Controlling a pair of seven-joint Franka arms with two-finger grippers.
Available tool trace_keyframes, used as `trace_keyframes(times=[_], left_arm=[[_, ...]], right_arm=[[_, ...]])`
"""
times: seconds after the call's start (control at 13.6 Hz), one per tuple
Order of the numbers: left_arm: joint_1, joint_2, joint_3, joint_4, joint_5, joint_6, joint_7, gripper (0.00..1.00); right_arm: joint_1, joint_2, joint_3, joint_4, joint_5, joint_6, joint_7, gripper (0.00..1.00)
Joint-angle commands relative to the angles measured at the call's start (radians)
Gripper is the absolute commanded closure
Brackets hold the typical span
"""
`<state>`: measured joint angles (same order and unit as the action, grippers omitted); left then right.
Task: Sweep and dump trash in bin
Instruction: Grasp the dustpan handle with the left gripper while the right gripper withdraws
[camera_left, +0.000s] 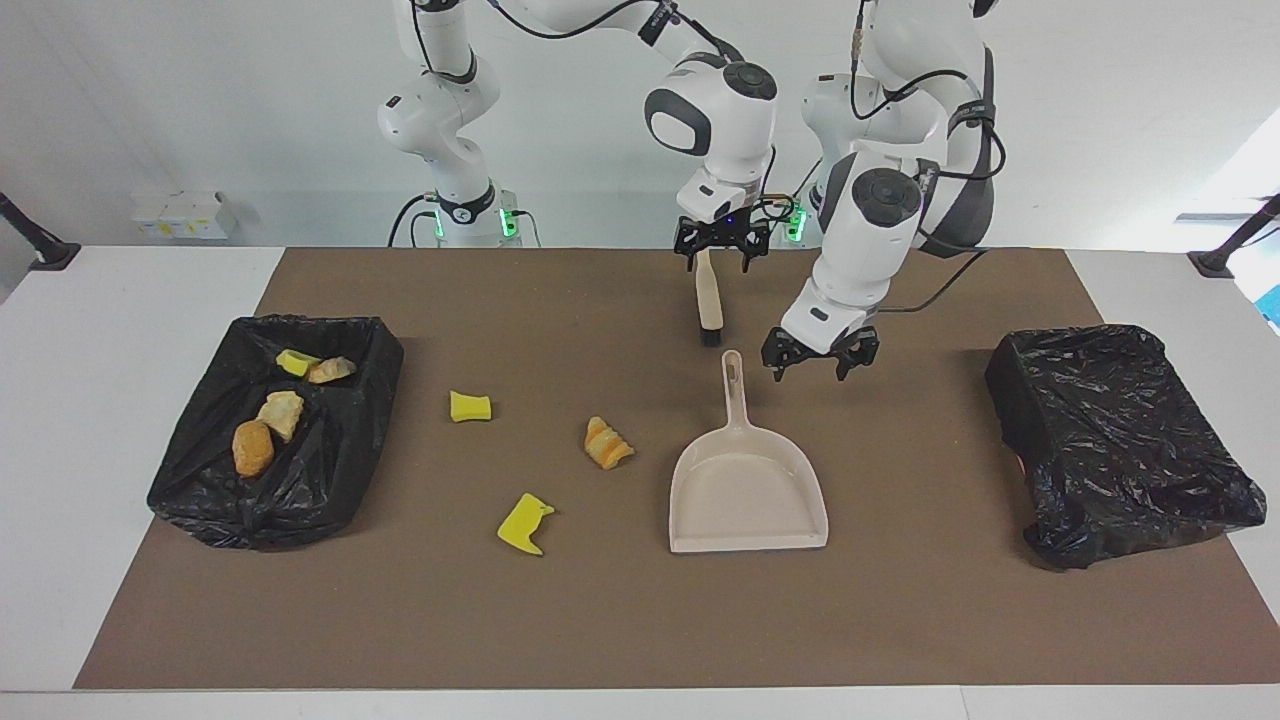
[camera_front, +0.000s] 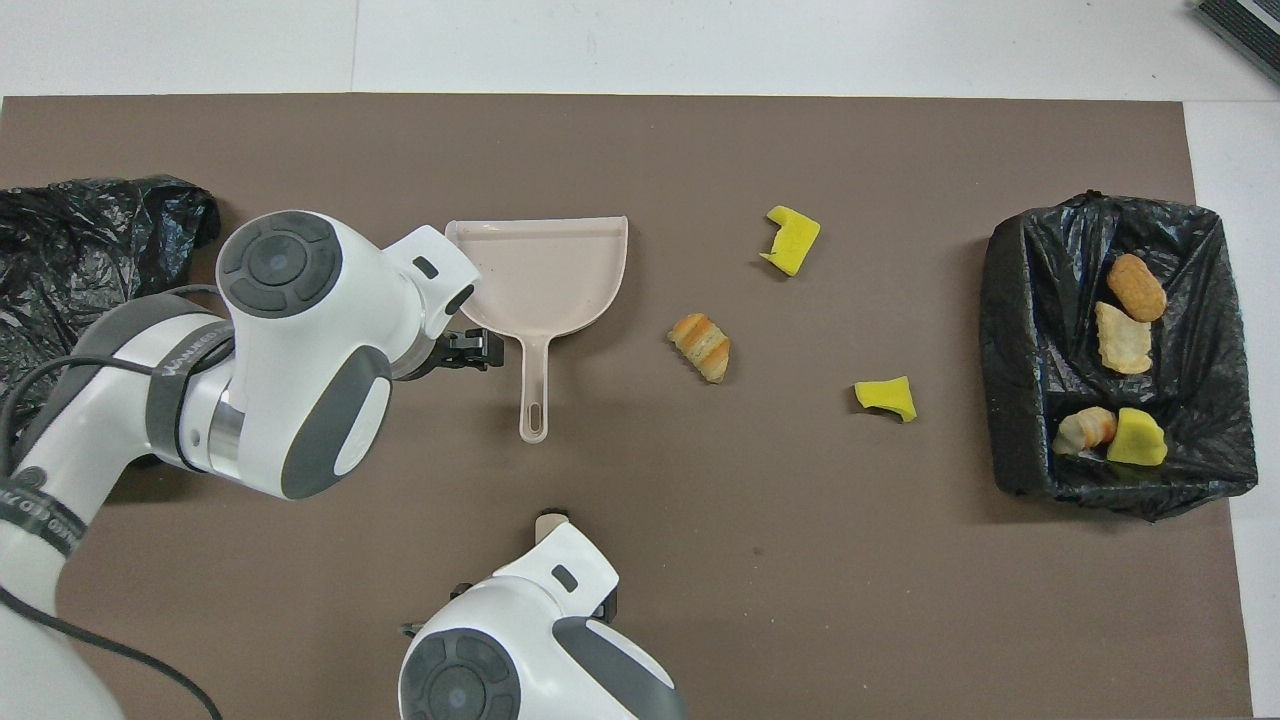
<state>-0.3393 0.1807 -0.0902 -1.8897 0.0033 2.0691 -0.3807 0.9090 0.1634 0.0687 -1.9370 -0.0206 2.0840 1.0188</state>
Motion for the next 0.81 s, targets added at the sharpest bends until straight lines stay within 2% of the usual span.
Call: trace_keyframes(times=[0.0, 0.22, 0.59, 0.74], left_arm=[[-0.062, 0.034, 0.015, 0.0, -0.005, 0.058, -0.097, 0.0], [-0.079, 0.056, 0.013, 0.001, -0.051, 0.092, -0.118, 0.0], [-0.11, 0.082, 0.013, 0.0, -0.083, 0.112, -0.109, 0.0], [-0.118, 0.083, 0.012, -0.002, -0.083, 0.111, -0.101, 0.0]], right_arm=[[0.048, -0.054, -0.003, -0.098, 0.011, 0.044, 0.069, 0.0], [0.087, -0.07, -0.003, -0.197, 0.011, 0.161, 0.119, 0.0], [0.111, -0.081, 0.003, -0.24, 0.014, 0.162, 0.147, 0.0], [0.134, -0.093, 0.003, -0.249, 0.062, 0.16, 0.159, 0.0]])
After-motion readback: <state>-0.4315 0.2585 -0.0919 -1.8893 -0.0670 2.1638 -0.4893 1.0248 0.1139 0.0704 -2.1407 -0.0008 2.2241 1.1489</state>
